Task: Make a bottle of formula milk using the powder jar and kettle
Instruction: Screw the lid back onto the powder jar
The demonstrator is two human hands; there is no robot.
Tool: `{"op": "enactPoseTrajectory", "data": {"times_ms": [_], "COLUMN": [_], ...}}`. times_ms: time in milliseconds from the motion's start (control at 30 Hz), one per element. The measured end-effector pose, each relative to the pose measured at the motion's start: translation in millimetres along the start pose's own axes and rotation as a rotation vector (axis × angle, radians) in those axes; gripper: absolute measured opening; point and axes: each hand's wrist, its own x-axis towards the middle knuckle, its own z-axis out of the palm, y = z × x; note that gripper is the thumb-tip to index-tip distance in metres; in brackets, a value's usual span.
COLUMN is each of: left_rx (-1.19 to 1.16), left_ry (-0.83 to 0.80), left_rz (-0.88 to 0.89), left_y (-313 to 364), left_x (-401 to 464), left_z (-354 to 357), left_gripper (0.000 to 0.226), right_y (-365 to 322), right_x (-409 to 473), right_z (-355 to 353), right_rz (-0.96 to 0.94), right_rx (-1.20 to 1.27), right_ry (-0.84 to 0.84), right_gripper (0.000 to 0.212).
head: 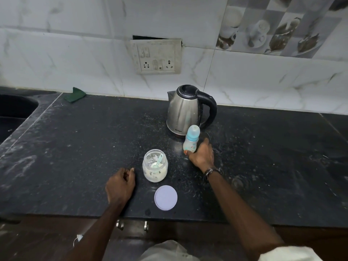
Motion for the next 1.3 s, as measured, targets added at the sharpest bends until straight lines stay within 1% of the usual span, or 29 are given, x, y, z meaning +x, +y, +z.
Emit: {"op": "enactPoseTrajectory", "data": {"times_ms": [67, 167, 233, 300, 400, 467, 567, 700, 800, 900, 967, 1033, 1100, 1167, 1300], "left_rx": [-0.005, -0.023, -0.08, -0.143, -0.226, -0.273, -0.343, -0.365, -0.393, -0.406, -0.429, -0.459, -0.483, -0.5, -0.509], "left_ry": [-0.001, 0.024, 0.053, 0.091, 0.112, 0.075, -0.05, -0.172, -0.25, -0.303, -0.326, -0.358, -0.38, -0.377, -0.349], "left_rz": [0.005, 0.028, 0.074, 0.129, 0.16, 0.168, 0.131, 0.123, 0.123, 0.113, 0.101, 0.108, 0.129, 0.152, 0.185], "left_y": [1, 1, -1, -1, 7, 8, 8, 17, 23, 28, 31, 32, 33, 37, 46], "left_x": [0, -1, -2, -6, -14, -18, -19, -19, -20, -19, -18, -15, -12, -12, -13], "left_z": [-1, -1, -2, -4, -10, -11, -7, -1, 4, 7, 10, 12, 14, 15, 15], "left_gripper": [0.03, 0.027, 0.028, 0.033, 0.042, 0.05, 0.066, 0.096, 0.11, 0.119, 0.123, 0.126, 0.126, 0.125, 0.108], "right_y": [5, 12, 15, 15, 14, 13, 14, 15, 15, 15, 14, 14, 14, 14, 3], "right_x": [-19, -48, -67, -83, -102, -111, -121, -127, -130, -130, -127, -122, -114, -104, -86], "right_z": [3, 10, 15, 20, 27, 31, 38, 46, 48, 48, 45, 40, 32, 23, 3], "right_rz": [-0.027, -0.117, -0.166, -0.228, -0.342, -0.424, -0.51, -0.613, -0.631, -0.63, -0.602, -0.558, -0.515, -0.49, -0.446], "right_rx": [-0.003, -0.021, -0.067, -0.144, -0.298, -0.421, -0.532, -0.633, -0.665, -0.664, -0.654, -0.638, -0.609, -0.594, -0.547], "right_ry": [0.041, 0.02, -0.057, -0.156, -0.3, -0.359, -0.413, -0.418, -0.41, -0.4, -0.4, -0.403, -0.394, -0.355, -0.252], "right_gripper": [0.091, 0.076, 0.065, 0.06, 0.063, 0.07, 0.078, 0.08, 0.079, 0.074, 0.073, 0.077, 0.079, 0.074, 0.062]}}
